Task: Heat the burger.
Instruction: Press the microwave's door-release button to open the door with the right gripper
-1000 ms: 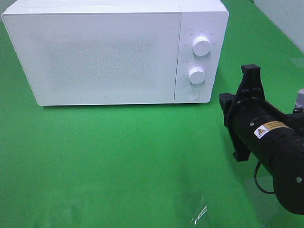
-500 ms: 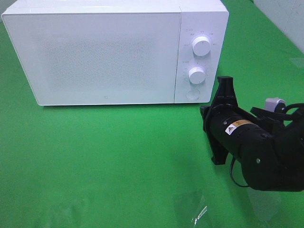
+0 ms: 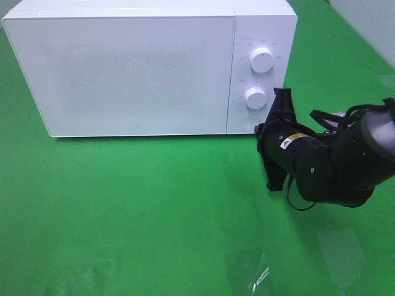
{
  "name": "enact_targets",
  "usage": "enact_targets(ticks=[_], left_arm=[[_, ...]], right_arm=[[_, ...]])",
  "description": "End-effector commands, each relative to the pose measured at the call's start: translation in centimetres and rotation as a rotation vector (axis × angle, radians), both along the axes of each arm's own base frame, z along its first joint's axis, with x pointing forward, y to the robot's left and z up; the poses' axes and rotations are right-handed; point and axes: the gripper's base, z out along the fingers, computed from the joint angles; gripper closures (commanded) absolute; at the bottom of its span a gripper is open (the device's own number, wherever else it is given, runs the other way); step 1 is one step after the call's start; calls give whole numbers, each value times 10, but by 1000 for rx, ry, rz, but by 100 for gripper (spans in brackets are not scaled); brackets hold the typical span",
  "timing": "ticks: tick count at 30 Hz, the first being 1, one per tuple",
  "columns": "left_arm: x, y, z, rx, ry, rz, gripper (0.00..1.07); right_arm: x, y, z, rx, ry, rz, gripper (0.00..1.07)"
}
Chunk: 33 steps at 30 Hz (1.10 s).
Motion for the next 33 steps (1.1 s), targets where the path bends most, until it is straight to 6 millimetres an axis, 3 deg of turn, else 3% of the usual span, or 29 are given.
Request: enact_targets(ticks=[1,17,33], left_arm=[[-2,0,0,0,-12,2,7],[-2,0,0,0,-12,2,7],[-2,0,0,0,-12,2,7]], right_arm=[[11,0,-1,4,-2,5,107],[38,7,-13,19,-8,-17,107],[44,2,2,15,-188,-81,107]])
